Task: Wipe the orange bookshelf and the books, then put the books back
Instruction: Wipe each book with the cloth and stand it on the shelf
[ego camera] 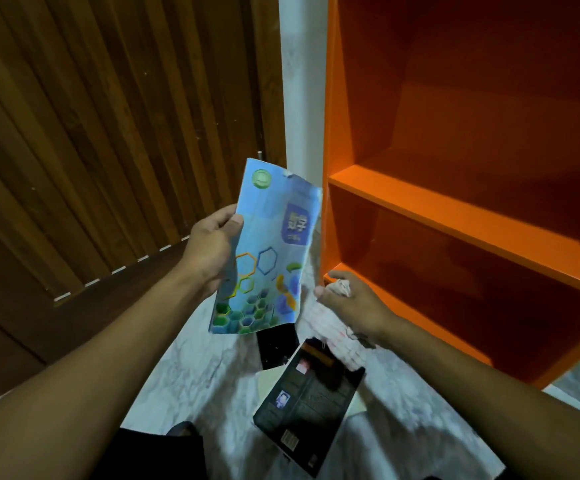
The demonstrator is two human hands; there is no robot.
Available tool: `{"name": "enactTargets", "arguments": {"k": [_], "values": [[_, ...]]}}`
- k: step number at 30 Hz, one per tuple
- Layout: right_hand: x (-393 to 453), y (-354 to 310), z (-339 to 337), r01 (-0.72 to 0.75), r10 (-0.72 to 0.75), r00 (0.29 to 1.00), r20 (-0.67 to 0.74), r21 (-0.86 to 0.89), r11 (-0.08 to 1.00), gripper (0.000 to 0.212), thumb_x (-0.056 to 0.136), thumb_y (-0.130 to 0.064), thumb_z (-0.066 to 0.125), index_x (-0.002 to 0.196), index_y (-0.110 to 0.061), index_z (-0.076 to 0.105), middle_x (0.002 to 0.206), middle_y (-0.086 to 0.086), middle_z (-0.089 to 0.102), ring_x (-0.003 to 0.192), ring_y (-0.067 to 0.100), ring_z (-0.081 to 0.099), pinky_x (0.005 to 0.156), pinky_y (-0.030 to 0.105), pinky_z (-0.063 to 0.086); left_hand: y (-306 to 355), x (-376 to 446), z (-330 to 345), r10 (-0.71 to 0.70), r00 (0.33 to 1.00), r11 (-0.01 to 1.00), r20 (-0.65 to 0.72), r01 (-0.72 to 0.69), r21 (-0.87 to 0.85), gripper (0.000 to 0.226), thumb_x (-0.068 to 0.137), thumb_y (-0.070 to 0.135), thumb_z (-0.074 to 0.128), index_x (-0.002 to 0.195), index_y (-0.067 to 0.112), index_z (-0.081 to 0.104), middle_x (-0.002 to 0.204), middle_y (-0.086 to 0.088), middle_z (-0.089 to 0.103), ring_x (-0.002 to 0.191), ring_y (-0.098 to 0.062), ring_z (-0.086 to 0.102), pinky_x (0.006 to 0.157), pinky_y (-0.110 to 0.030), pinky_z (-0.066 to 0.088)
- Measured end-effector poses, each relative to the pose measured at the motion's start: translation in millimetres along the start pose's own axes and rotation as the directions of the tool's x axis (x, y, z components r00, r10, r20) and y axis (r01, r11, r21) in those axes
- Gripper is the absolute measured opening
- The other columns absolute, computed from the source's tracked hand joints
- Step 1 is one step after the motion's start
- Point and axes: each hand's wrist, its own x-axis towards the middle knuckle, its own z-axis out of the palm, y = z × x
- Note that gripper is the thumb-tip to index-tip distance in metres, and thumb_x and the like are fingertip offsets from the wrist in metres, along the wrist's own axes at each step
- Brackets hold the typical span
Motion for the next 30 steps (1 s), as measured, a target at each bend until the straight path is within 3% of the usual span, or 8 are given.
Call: {"name": "enactTargets", "arguments": {"k": [2, 4, 8, 14, 18, 22, 24, 30], "values": [[5, -3, -8, 0.005, -0.005, 1.000, 0.000, 0.181, 0.983, 0.075, 0.084, -0.044, 0.075, 0.147, -0.022, 0.041, 0.131, -0.003, 0.058, 0.101, 0.026, 0.069, 0.085, 0.044, 0.058, 2, -5, 1, 0.025, 0.995, 0.999, 0.100, -0.027, 0.018, 0.028, 0.105, 0.014, 0.043, 0.123, 0.012, 0.065, 0.118, -0.017, 0.071, 0.098, -0.031, 0.069, 0.089, -0.045, 0.054], [12, -2, -13, 0.026, -0.044, 0.998, 0.039, 0.377, 0.926, 0.064, 0.080, -0.038, 0.078, 0.135, -0.013, 0.055, 0.126, 0.009, 0.069, 0.110, 0.033, 0.068, 0.095, 0.055, 0.054, 3, -8, 4, 0.054, 0.982, 0.998, 0.180, -0.059, 0.020, 0.029, 0.105, 0.014, 0.044, 0.125, 0.013, 0.064, 0.115, -0.013, 0.073, 0.095, -0.026, 0.071, 0.081, -0.039, 0.058], [10, -11, -22, 0.050, -0.034, 0.998, -0.044, 0.442, 0.896, 0.032, 0.096, -0.017, 0.064, 0.125, -0.004, 0.062, 0.114, 0.013, 0.074, 0.105, 0.033, 0.071, 0.084, 0.042, 0.059, 10, -14, 14, 0.179, 0.956, 0.978, 0.234, -0.198, 0.061, 0.028, 0.104, 0.012, 0.046, 0.113, 0.024, 0.069, 0.105, -0.002, 0.076, 0.088, -0.018, 0.072, 0.073, -0.031, 0.057], [6, -37, -42, 0.225, -0.131, 0.962, -0.241, 0.424, 0.877, 0.020, 0.099, -0.010, 0.057, 0.118, -0.014, 0.063, 0.117, 0.017, 0.071, 0.096, 0.033, 0.070, 0.079, 0.046, 0.058, 9, -6, -1, 0.173, 0.942, 0.926, 0.286, -0.255, 0.279, 0.028, 0.097, 0.023, 0.056, 0.120, 0.037, 0.064, 0.124, 0.001, 0.070, 0.113, -0.025, 0.067, 0.093, -0.056, 0.053], [1, -51, -52, 0.263, -0.153, 0.948, -0.280, 0.417, 0.870, 0.021, 0.099, -0.012, 0.058, 0.115, -0.025, 0.064, 0.119, 0.010, 0.071, 0.107, 0.033, 0.069, 0.091, 0.052, 0.056, 3, -3, -7, 0.117, 0.959, 0.789, 0.259, -0.248, 0.563, 0.019, 0.091, 0.024, 0.069, 0.105, 0.036, 0.068, 0.112, 0.002, 0.073, 0.100, -0.018, 0.071, 0.083, -0.049, 0.060], [-1, -67, -65, 0.265, -0.156, 0.943, -0.294, 0.376, 0.888, 0.019, 0.099, -0.016, 0.060, 0.117, -0.016, 0.066, 0.113, 0.011, 0.074, 0.103, 0.036, 0.070, 0.090, 0.059, 0.056, 9, -7, 7, 0.226, 0.951, 0.763, 0.213, -0.308, 0.568, 0.018, 0.093, 0.017, 0.068, 0.107, 0.029, 0.066, 0.101, 0.011, 0.074, 0.092, -0.006, 0.071, 0.076, -0.028, 0.059], [4, -82, -75, 0.268, -0.169, 0.934, -0.315, 0.305, 0.914, 0.028, 0.098, -0.021, 0.063, 0.124, -0.012, 0.062, 0.117, 0.014, 0.071, 0.102, 0.037, 0.070, 0.087, 0.060, 0.056, 12, -3, 15, 0.266, 0.946, 0.779, 0.185, -0.324, 0.537, 0.013, 0.096, 0.015, 0.065, 0.102, 0.027, 0.066, 0.098, 0.009, 0.075, 0.089, -0.007, 0.072, 0.074, -0.030, 0.060], [19, -125, -105, 0.296, -0.121, 0.836, -0.535, 0.254, 0.921, 0.047, 0.098, -0.023, 0.062, 0.137, -0.032, 0.038, 0.105, 0.016, 0.063, 0.068, 0.030, 0.060, 0.053, 0.037, 0.048, 24, 40, 51, 0.328, 0.943, 0.809, 0.061, -0.314, 0.497, 0.009, 0.094, 0.021, 0.063, 0.097, 0.028, 0.067, 0.093, 0.007, 0.074, 0.086, -0.015, 0.072, 0.070, -0.044, 0.063]]}}
